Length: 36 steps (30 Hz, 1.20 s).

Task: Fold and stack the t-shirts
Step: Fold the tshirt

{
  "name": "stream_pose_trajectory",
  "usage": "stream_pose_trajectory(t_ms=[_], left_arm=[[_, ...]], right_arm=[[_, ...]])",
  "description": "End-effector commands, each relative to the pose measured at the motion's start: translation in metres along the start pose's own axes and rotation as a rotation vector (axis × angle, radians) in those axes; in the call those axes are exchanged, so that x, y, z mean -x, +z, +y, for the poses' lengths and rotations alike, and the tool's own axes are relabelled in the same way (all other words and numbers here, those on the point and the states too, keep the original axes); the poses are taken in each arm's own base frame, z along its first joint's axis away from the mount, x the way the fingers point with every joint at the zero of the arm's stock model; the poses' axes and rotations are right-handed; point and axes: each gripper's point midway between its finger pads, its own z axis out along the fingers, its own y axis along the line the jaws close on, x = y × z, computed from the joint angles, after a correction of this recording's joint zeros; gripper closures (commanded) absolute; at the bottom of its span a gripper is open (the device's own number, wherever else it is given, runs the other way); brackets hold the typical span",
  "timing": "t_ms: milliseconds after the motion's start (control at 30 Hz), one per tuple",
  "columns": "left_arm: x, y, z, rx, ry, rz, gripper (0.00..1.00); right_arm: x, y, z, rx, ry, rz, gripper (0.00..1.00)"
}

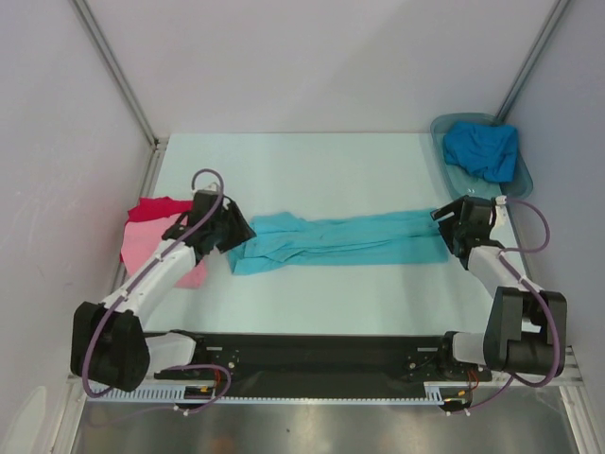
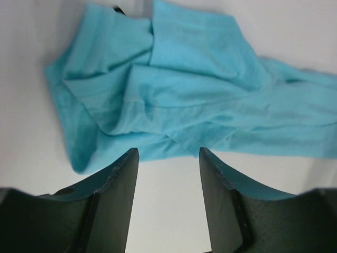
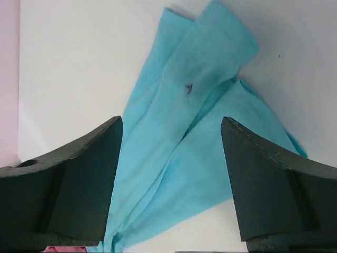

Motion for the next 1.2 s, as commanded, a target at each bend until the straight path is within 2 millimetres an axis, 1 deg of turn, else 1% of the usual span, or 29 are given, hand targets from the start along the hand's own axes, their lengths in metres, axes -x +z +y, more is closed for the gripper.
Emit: stream_pose_trajectory(t_ms=[0,33,67,133,200,233,267,400,467,500,533,567,600,633,667,700,767,800,967,1067,1133,1167], left_arm=[[-0.018,0.005,-0.004,0.027,-0.001,-0.020,0.45],[-0.023,0.007,-0.002,0.037,-0.005,-0.017,0.45],[-0.031,0.011,0.003,0.051,-0.001,-0.006,0.45],[-0.038,0.014,0.010,0.081,-0.013,-0.011,0.45],[-0.049,0.019,0.021,0.109,-0.026,-0.003,0.45],[-0.051,0.019,0.023,0.119,-0.035,-0.011,0.45],[-0.057,0.020,0.028,0.130,-0.036,-0.006,0.45],[-0.069,0.017,0.035,0.132,-0.049,-0.013,0.45],[-0.073,0.014,0.039,0.130,-0.050,-0.026,0.45],[-0.074,0.013,0.041,0.130,-0.051,-0.031,0.45],[-0.078,0.012,0.045,0.132,-0.048,-0.029,0.45],[-0.076,0.008,0.044,0.121,-0.048,-0.045,0.45],[-0.076,0.006,0.046,0.125,-0.046,-0.059,0.45],[-0.076,0.004,0.048,0.127,-0.043,-0.066,0.45],[-0.082,0.004,0.055,0.140,-0.038,-0.062,0.45],[-0.078,0.000,0.056,0.136,-0.042,-0.093,0.45],[-0.083,-0.001,0.066,0.154,-0.044,-0.104,0.45],[-0.082,-0.003,0.067,0.154,-0.050,-0.117,0.45],[-0.088,0.001,0.077,0.174,-0.071,-0.130,0.44],[-0.090,0.005,0.080,0.173,-0.079,-0.132,0.44],[-0.086,0.006,0.077,0.158,-0.082,-0.151,0.44],[-0.085,0.006,0.079,0.163,-0.080,-0.161,0.44]], right_arm=[[-0.004,-0.014,0.006,0.035,0.007,0.017,0.21],[-0.004,-0.017,0.005,0.037,-0.004,0.018,0.20],[-0.006,-0.019,-0.001,0.025,-0.011,0.021,0.20],[-0.001,-0.027,-0.008,0.023,-0.003,0.004,0.20],[-0.005,-0.030,-0.022,0.009,0.014,0.004,0.20],[-0.001,-0.033,-0.026,0.014,0.030,-0.011,0.20],[-0.002,-0.034,-0.031,0.012,0.037,-0.011,0.20],[-0.006,-0.036,-0.032,0.039,0.054,0.018,0.20],[-0.012,-0.036,-0.036,0.042,0.062,0.039,0.20],[-0.012,-0.035,-0.034,0.054,0.063,0.038,0.20],[-0.017,-0.035,-0.039,0.045,0.065,0.049,0.20],[-0.022,-0.034,-0.042,0.043,0.065,0.068,0.20],[-0.019,-0.033,-0.036,0.071,0.061,0.052,0.20],[-0.021,-0.032,-0.038,0.069,0.060,0.057,0.20],[-0.024,-0.031,-0.041,0.067,0.056,0.069,0.20],[-0.026,-0.029,-0.043,0.065,0.053,0.073,0.20],[-0.033,-0.027,-0.047,0.068,0.053,0.096,0.20],[-0.034,-0.025,-0.047,0.071,0.062,0.101,0.20],[-0.039,-0.023,-0.050,0.083,0.081,0.119,0.20],[-0.037,-0.022,-0.052,0.093,0.094,0.119,0.20],[-0.035,-0.022,-0.053,0.103,0.104,0.111,0.19],[-0.032,-0.022,-0.053,0.110,0.114,0.109,0.19]])
